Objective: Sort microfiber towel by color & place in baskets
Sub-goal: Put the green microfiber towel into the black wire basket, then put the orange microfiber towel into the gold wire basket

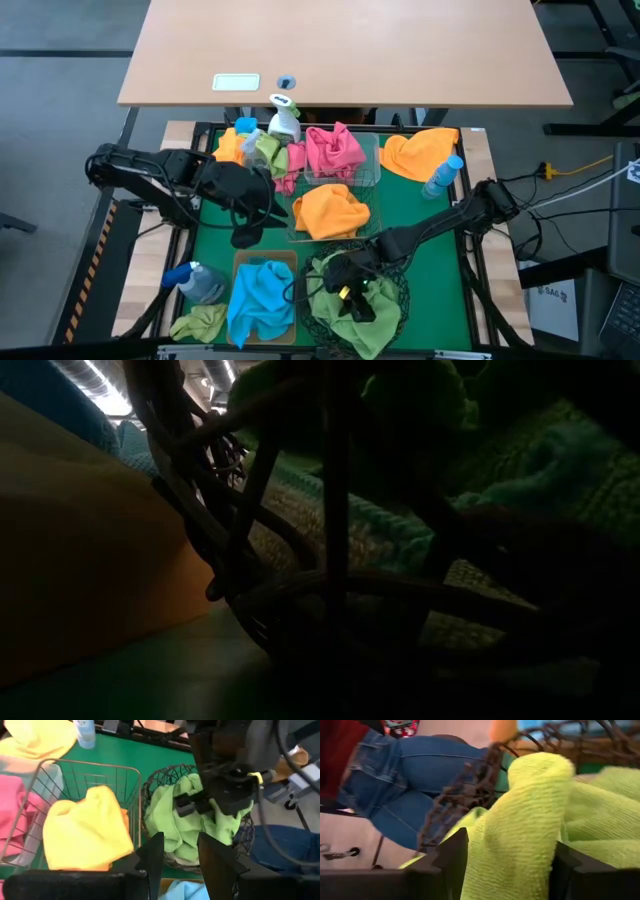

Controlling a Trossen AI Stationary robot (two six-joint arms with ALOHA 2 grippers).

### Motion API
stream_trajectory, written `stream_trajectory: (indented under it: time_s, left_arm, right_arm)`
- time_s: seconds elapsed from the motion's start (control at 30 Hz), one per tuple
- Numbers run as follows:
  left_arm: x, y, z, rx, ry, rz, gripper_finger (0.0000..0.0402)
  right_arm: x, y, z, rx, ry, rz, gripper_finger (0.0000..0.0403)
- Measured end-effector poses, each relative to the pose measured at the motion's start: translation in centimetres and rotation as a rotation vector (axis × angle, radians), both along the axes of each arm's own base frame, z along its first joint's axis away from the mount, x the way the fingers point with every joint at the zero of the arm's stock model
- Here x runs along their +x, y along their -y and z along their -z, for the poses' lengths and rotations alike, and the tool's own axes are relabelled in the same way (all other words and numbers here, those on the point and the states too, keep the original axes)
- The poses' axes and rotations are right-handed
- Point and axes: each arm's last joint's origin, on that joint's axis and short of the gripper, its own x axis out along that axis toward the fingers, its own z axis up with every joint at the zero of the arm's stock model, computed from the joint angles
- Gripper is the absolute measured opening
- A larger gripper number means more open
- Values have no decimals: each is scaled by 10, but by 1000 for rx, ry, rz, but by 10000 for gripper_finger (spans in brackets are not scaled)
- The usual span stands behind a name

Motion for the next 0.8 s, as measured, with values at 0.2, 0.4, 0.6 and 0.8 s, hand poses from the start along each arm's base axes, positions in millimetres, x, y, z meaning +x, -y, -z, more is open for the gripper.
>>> stream_trajectory:
  time_s: [0.2,0.4,0.6,0.8]
  left_arm:
    - [-13,-12,-2,12,-38,-44,114]
    - [-24,-25,-4,19,-66,-93,114]
    - [-26,-33,-4,20,-72,-128,114]
    - [-25,-34,-4,24,-74,-130,114]
  right_arm:
    - [1,-1,-25,-10,12,-27,195]
    - [-1,0,-54,-25,20,-19,195]
    - [-7,5,-82,-94,20,-17,195]
    - [-19,15,-113,-256,43,29,195]
